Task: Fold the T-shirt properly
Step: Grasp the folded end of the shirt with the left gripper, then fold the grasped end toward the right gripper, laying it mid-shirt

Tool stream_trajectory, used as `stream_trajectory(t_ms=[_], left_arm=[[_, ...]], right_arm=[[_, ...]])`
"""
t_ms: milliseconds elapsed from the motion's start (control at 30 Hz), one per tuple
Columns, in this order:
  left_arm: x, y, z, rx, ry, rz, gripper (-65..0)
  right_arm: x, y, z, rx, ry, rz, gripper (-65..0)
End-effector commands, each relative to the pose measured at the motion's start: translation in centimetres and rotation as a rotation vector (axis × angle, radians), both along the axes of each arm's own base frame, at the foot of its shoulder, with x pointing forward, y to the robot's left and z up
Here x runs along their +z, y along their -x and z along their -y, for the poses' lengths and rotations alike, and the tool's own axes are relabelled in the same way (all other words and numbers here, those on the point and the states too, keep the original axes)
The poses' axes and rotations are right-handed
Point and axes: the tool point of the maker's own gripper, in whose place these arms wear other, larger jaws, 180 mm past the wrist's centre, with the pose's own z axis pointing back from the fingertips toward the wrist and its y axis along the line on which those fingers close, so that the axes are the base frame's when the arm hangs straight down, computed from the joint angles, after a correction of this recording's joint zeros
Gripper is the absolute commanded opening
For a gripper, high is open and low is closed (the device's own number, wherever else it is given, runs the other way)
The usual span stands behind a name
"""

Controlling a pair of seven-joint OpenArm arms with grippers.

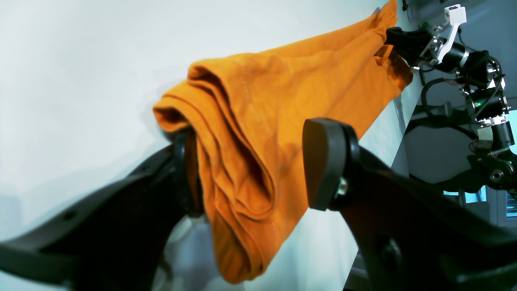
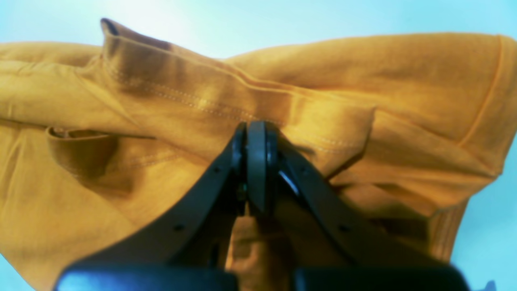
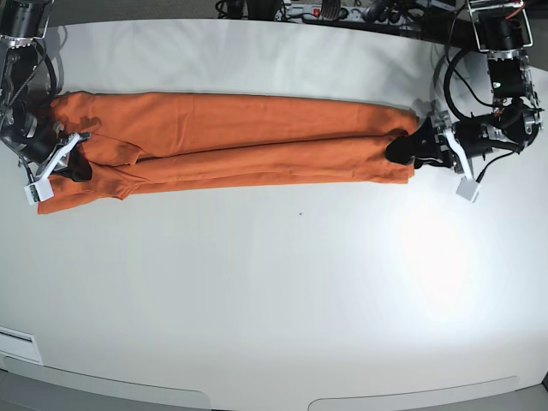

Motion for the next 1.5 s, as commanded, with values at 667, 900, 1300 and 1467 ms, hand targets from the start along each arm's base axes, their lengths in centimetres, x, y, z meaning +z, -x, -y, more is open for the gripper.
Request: stream_trajectory(t_ms=[667,900,1300,1467], left_arm=[[5.4,-4.3,-0.7,-0.030,0.027,0.155,-65.0],[7.4,-3.5,1.0,-0.095,-0.002,0.226,-65.0],[11.3,1.2,9.3,-0.249,0.075,0.439,-65.0],[11.4,1.1,12.4,-0.249,0.147,0.466,-65.0]], right_arm=[[-0.2,0.5,1.2,0.004,0.060,-0.043,-65.0],[-0.3,0.5,1.2,0.005,0.065,-0.046,-65.0],[-0.3,0.6,1.2,0.005,0.065,-0.049,-65.0],[-0.3,0.6,1.2,0.005,0.065,-0.048,-65.0]])
